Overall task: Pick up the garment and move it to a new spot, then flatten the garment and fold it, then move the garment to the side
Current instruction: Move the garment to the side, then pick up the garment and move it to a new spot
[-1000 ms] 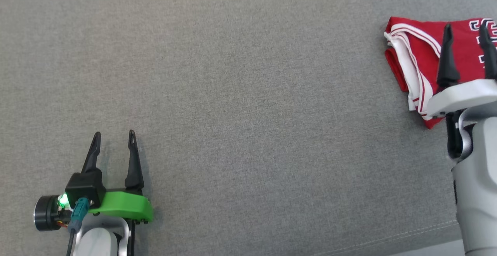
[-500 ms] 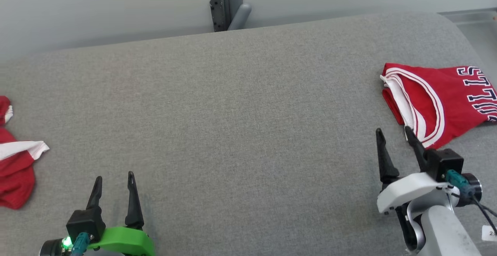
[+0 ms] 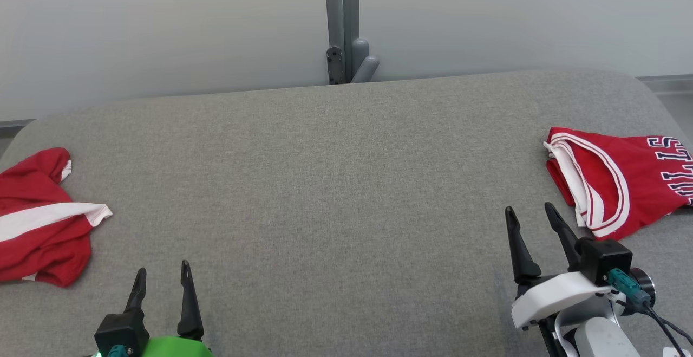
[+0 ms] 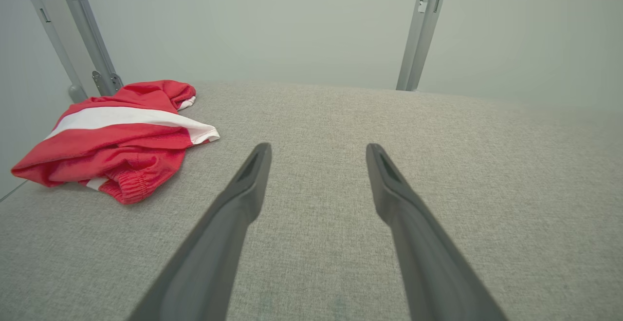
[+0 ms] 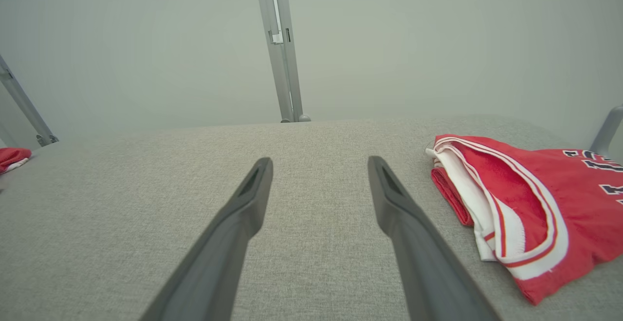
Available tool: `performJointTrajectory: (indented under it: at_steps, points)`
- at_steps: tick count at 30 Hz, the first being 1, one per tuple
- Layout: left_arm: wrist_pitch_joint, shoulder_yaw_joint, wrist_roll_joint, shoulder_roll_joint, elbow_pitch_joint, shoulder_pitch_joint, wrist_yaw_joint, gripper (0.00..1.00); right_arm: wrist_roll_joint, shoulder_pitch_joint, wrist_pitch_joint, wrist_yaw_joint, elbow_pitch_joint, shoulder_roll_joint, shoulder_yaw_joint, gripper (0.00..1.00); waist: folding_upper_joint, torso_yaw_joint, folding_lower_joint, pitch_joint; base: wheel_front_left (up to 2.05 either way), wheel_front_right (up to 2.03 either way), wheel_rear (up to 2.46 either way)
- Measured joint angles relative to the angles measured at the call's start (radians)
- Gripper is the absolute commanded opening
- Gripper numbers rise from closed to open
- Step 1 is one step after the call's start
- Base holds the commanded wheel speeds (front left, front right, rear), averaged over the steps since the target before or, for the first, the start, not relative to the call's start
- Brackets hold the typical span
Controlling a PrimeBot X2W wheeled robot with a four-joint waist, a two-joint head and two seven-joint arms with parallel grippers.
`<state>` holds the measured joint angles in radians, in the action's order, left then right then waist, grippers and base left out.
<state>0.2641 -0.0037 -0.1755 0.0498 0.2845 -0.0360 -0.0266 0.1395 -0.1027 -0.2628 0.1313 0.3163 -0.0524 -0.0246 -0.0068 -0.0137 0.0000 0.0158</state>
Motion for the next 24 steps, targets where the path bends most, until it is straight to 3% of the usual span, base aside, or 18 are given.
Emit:
performJointTrajectory:
  at_steps: [13, 24]
  points:
    - [0.0, -0.002, -0.009, 0.0, -0.016, -0.012, 0.002, 1.0, 0.016, 0.018, 0.0, 0.0, -0.032, 0.002, -0.019, 1.0, 0.0, 0.012, 0.0, -0.008, 0.0, 0.0, 0.0]
    - [0.0, 0.037, -0.019, -0.001, -0.004, 0.006, 0.001, 1.0, 0.029, 0.016, 0.0, 0.0, -0.034, 0.003, -0.081, 1.0, 0.0, 0.158, 0.0, -0.037, 0.0, 0.0, 0.0]
